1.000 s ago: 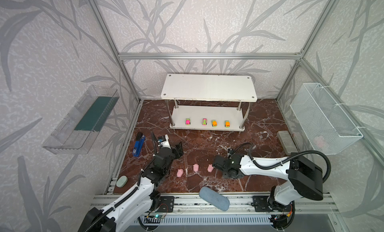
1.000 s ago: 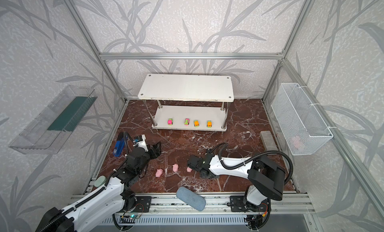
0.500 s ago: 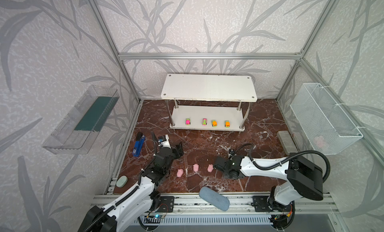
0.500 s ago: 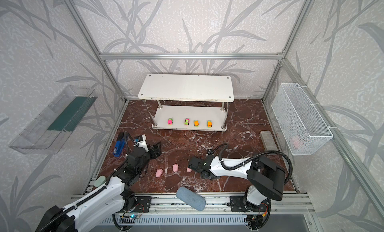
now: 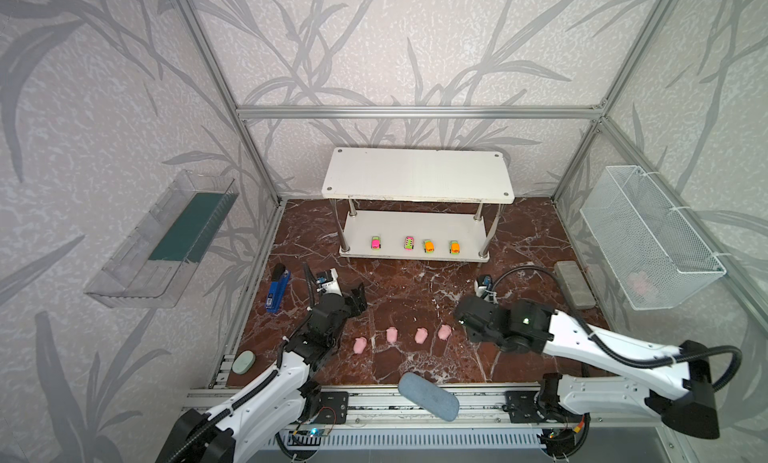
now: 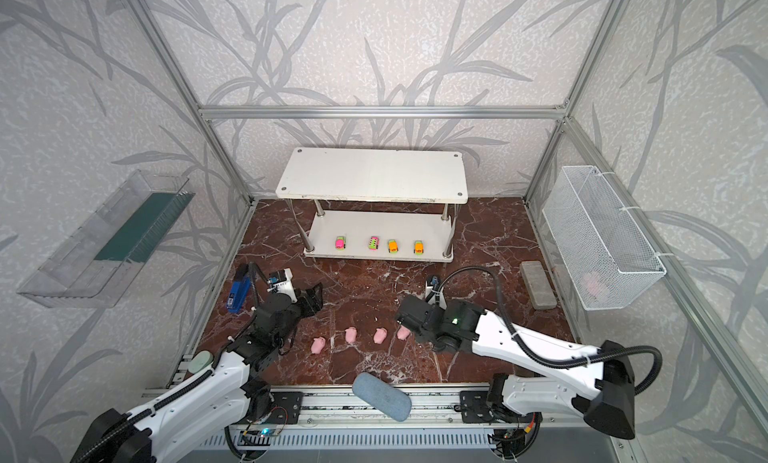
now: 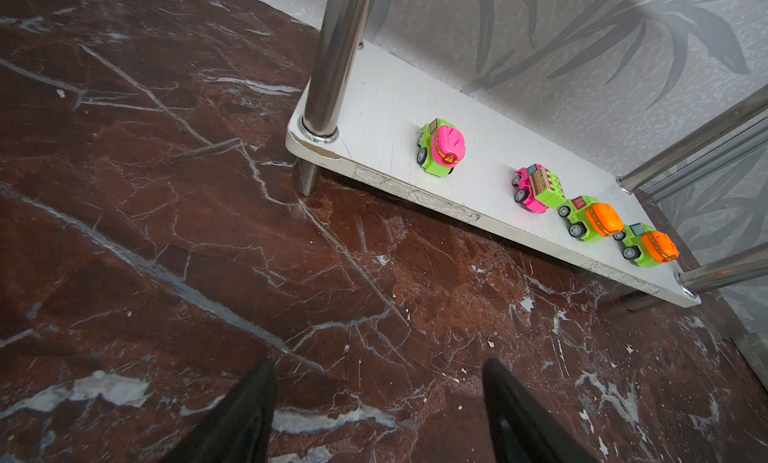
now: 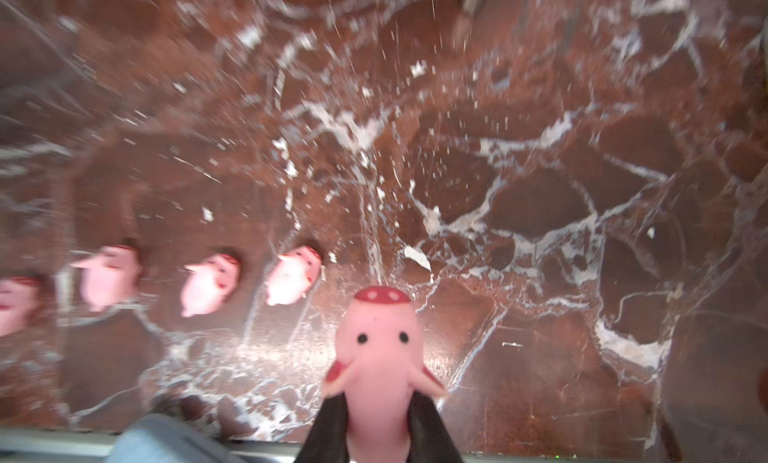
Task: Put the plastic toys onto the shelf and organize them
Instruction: 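Lift the pink pig with the right gripper and carry it above the upper shelf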
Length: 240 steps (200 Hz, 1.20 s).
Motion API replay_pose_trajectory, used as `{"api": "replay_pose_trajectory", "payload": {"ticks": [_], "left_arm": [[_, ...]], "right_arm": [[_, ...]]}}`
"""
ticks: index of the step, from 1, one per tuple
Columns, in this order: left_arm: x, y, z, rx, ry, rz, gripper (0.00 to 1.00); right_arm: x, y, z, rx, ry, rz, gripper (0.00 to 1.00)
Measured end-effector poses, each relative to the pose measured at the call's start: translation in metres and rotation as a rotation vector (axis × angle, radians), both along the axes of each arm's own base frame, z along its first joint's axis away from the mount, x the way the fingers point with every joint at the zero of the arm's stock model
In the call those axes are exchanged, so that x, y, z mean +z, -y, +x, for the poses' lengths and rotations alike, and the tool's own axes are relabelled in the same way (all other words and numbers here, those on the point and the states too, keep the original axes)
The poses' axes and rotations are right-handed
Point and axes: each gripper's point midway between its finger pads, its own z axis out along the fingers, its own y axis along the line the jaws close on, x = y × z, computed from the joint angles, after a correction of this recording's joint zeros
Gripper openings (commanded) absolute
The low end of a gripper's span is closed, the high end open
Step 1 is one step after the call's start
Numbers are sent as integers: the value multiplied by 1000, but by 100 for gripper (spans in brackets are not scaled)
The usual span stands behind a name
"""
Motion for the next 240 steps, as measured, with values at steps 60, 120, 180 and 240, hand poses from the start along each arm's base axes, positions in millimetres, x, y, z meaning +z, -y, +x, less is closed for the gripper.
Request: {"api": "replay_pose_trajectory", "payload": {"ticks": [60,120,180,240], "left_arm": [[-10,3,0,-16,-32,6,76],[-12,6,0,-29,-41,4,76],[-15,8,2,-34,-45,3,76],[-15,8,2,-36,-45,2,76]], "right_arm": [[142,-8,57,66,246,34,24],[190,1,141,42,338,-10,24],[206,10,203,20,359,-4,24],[230,1,260,21,404,-4,24]]}}
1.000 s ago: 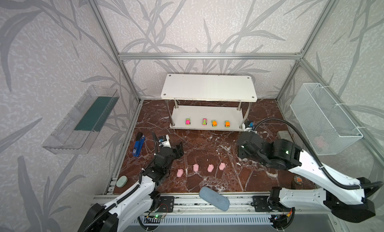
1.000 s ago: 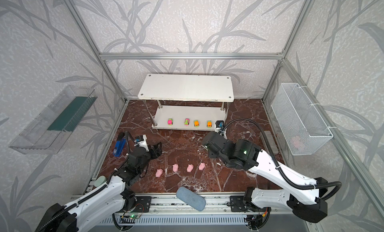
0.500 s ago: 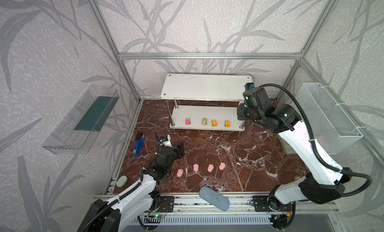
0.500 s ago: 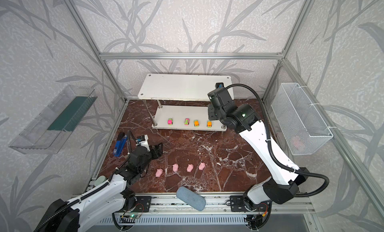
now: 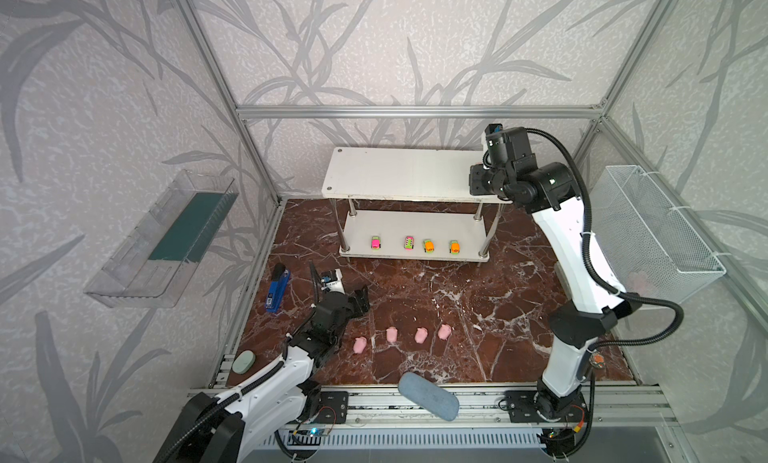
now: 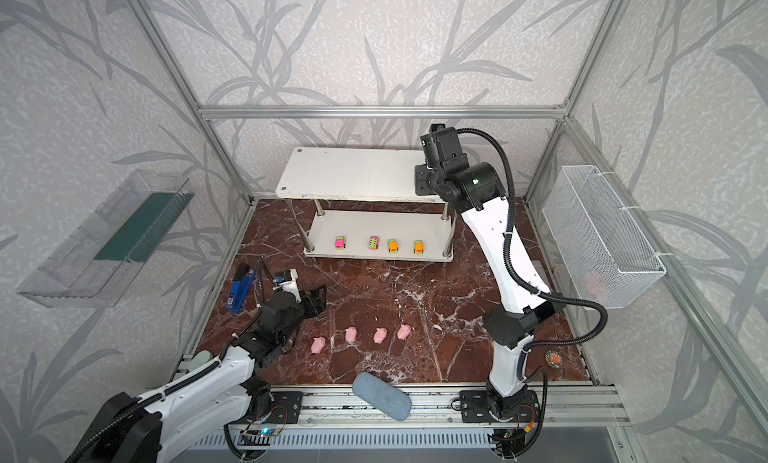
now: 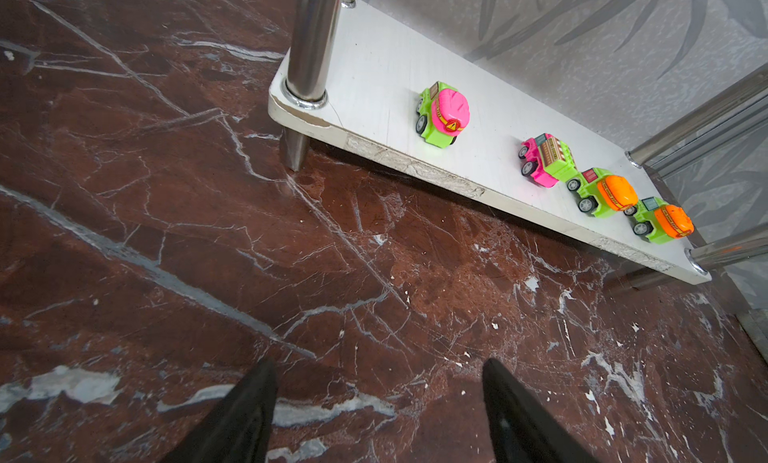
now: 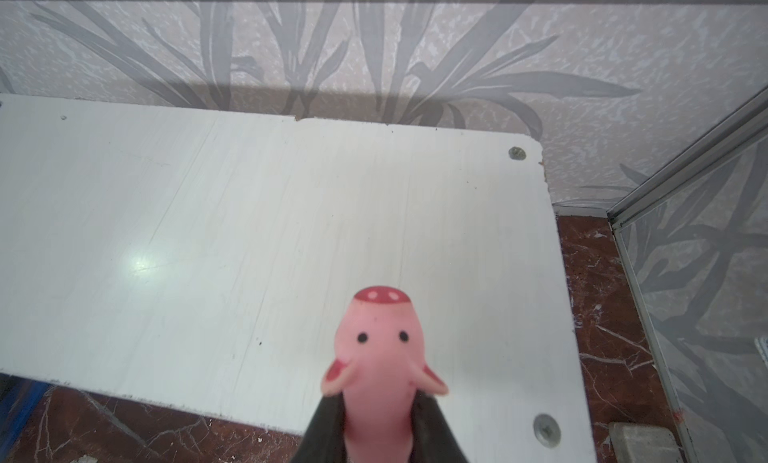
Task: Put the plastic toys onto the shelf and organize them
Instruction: 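Lift the pink pig with the right gripper and carry it above the upper shelf, then lower the pink pig onto the upper shelf and open the right gripper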
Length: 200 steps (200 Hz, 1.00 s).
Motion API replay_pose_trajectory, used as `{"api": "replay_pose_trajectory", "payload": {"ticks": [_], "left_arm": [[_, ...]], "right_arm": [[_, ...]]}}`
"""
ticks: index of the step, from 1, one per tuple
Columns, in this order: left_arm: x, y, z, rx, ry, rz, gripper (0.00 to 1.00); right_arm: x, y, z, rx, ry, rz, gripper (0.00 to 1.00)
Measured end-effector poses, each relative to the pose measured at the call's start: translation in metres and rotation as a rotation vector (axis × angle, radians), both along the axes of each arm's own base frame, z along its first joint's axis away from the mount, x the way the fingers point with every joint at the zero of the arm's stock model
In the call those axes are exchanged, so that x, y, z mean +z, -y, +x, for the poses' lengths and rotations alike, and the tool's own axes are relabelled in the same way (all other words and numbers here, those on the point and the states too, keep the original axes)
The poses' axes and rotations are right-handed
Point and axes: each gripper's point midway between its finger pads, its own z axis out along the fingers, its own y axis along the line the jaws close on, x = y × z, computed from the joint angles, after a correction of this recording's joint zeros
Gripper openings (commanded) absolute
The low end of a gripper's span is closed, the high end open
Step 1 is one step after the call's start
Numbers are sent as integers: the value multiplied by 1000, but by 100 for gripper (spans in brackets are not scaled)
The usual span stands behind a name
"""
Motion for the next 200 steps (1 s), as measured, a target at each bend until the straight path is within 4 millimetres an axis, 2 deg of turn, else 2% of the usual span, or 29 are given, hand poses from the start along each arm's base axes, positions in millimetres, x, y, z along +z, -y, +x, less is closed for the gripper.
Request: {"api": "replay_pose_trajectory", "payload": {"ticks": [26,61,130,200], "left_arm": [[0,0,0,0,1,0,76],[0,-1,1,5,1,0,76],[-2,-1,1,4,-5,2,76],[-5,0,1,0,-16,4,76]], "right_arm": [[-8,-2,14,-2,-18,-19,24],[-24,8,17,-21,-73,-50,24],[-28,37,24,-76,-96,-51,24],[-38,39,26,-66,-128,-56,24]]}}
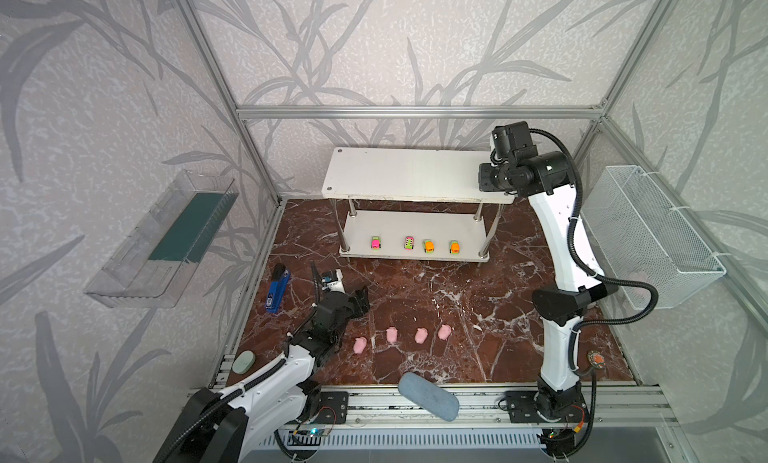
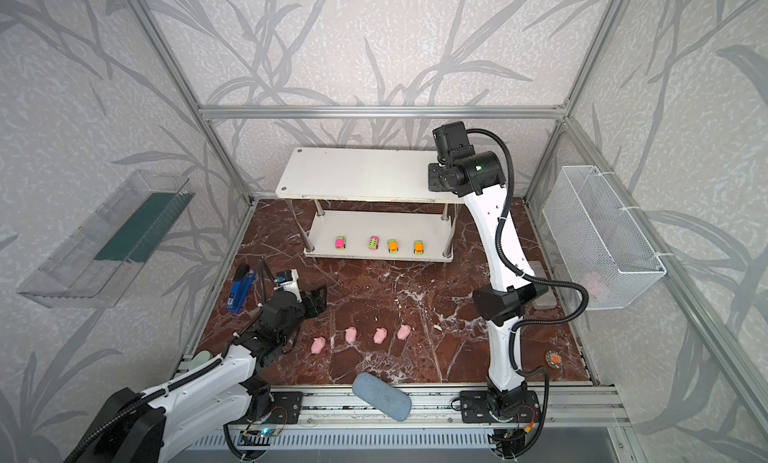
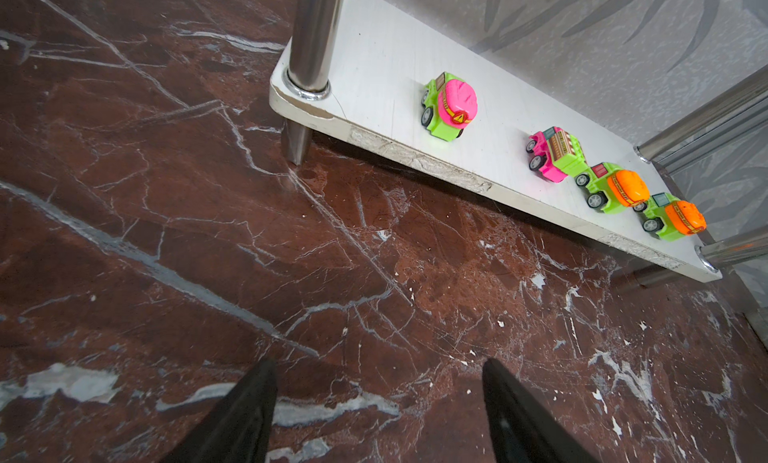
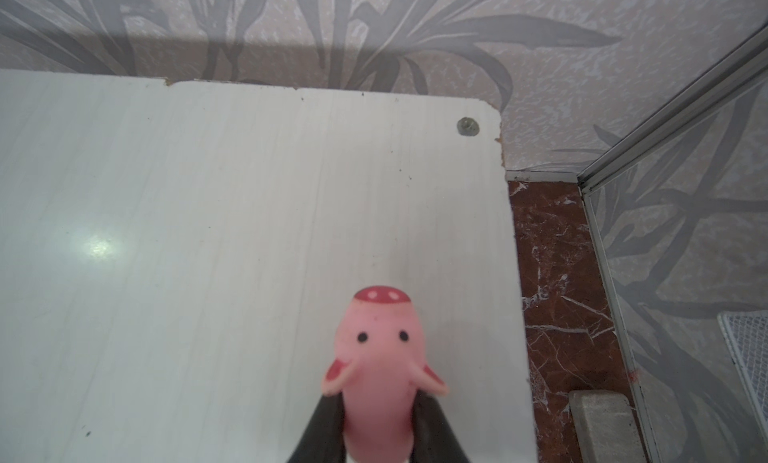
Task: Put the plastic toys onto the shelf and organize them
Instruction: 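Lower the pink pig onto the upper shelf and open the right gripper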
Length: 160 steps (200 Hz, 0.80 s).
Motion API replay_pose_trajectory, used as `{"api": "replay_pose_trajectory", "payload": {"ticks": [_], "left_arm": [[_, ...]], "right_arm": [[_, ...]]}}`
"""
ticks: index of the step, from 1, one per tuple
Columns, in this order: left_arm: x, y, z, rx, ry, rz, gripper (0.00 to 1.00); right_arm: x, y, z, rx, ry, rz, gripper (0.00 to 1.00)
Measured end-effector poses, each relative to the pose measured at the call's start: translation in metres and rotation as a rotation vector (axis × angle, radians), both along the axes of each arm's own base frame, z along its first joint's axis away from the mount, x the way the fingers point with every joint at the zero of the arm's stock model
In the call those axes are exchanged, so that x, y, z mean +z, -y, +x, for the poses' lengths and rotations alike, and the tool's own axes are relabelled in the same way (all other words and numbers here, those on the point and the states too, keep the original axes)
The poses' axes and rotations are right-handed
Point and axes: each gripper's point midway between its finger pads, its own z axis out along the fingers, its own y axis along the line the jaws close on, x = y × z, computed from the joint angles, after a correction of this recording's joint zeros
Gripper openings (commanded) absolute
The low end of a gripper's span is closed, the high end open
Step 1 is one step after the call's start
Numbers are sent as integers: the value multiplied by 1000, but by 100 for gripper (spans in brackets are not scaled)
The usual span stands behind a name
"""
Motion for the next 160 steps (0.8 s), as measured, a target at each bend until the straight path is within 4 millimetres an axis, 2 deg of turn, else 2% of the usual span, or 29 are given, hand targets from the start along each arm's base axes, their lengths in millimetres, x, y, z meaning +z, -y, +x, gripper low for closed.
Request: {"api": "replay_pose_trajectory", "payload": {"ticks": [35,160], "left_arm": [[1,0,1,0,4,-3,76],[-1,1,2,1,0,-3,76]], "right_arm": [[-8,-3,5,9,-15,-10,25],[-7,-2,6,18,-8,-26,39]]}}
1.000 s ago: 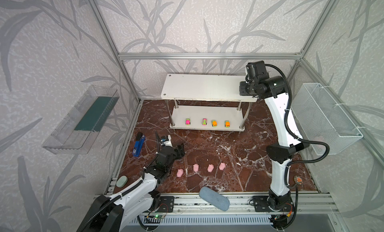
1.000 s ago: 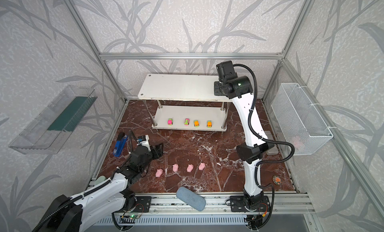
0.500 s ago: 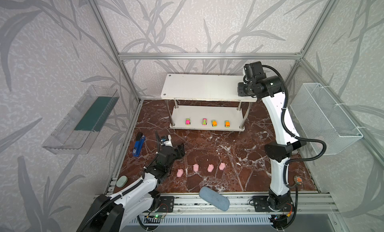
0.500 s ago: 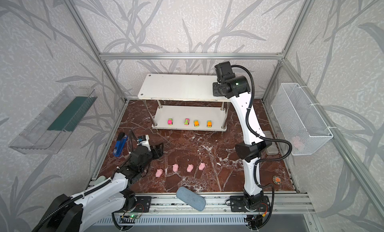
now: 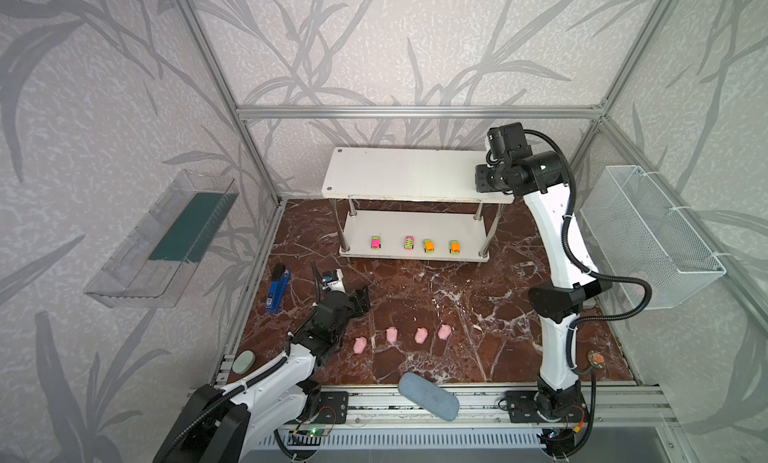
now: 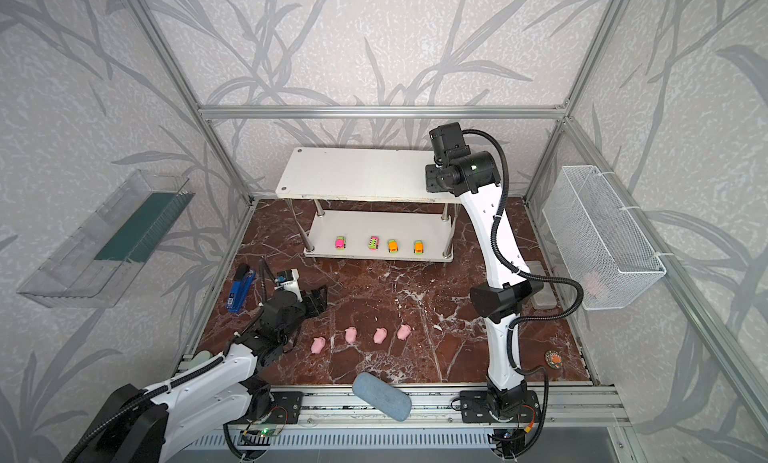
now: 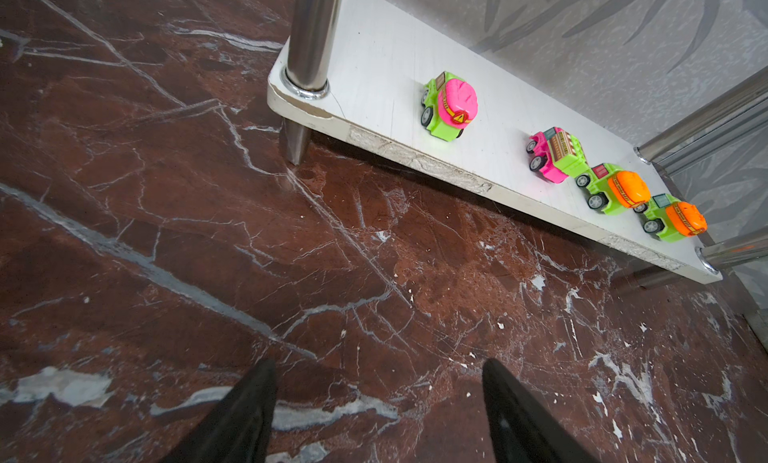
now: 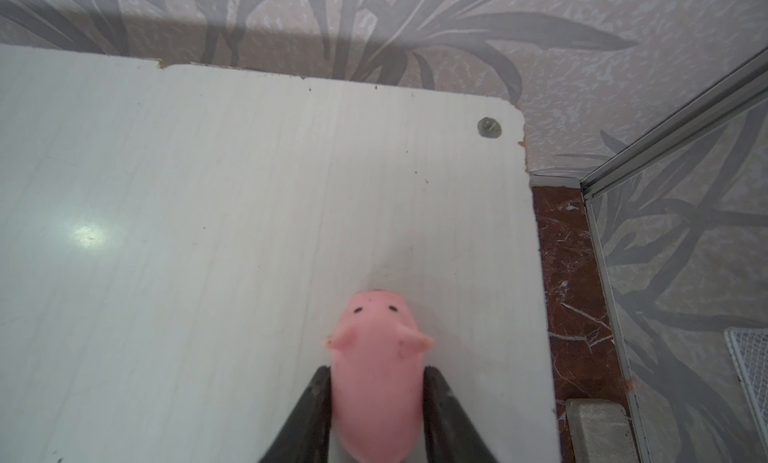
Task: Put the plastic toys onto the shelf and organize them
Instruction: 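Lower the pink pig onto the upper shelf and open the right gripper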
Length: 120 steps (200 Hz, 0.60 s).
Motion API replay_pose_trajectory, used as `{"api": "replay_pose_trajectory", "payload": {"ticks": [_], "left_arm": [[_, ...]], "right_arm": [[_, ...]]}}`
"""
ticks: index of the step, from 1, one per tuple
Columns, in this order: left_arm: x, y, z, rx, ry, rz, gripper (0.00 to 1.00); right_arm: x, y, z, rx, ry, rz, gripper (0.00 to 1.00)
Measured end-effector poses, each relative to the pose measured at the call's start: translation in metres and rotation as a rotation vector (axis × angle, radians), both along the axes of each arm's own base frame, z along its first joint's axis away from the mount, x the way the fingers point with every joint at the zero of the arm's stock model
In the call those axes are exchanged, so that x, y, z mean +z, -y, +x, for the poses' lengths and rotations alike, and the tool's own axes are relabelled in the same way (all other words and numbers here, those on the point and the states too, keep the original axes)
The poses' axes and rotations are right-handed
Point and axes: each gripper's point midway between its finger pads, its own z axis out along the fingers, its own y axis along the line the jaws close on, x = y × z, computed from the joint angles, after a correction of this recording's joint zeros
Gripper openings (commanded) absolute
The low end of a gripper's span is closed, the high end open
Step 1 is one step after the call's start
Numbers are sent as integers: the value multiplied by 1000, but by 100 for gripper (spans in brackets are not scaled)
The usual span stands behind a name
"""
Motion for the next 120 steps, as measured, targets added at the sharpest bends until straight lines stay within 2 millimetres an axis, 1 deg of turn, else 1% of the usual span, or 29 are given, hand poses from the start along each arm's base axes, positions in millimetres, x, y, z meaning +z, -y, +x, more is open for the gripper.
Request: {"api": "replay_pose_trajectory", "payload": {"ticks": [35,85,105,120], "left_arm": [[0,0,0,0,0,0,76],[0,0,0,0,0,0,76],[0,0,0,1,0,0,76],[0,0,0,0,0,0,76]], "right_arm": [[2,-1,0,4,7,5,41],[13,-3,-2,17,32,30,46],[23,-4,-7,30,50,49,46],[38,-3,-16,42,81,71,46]]}}
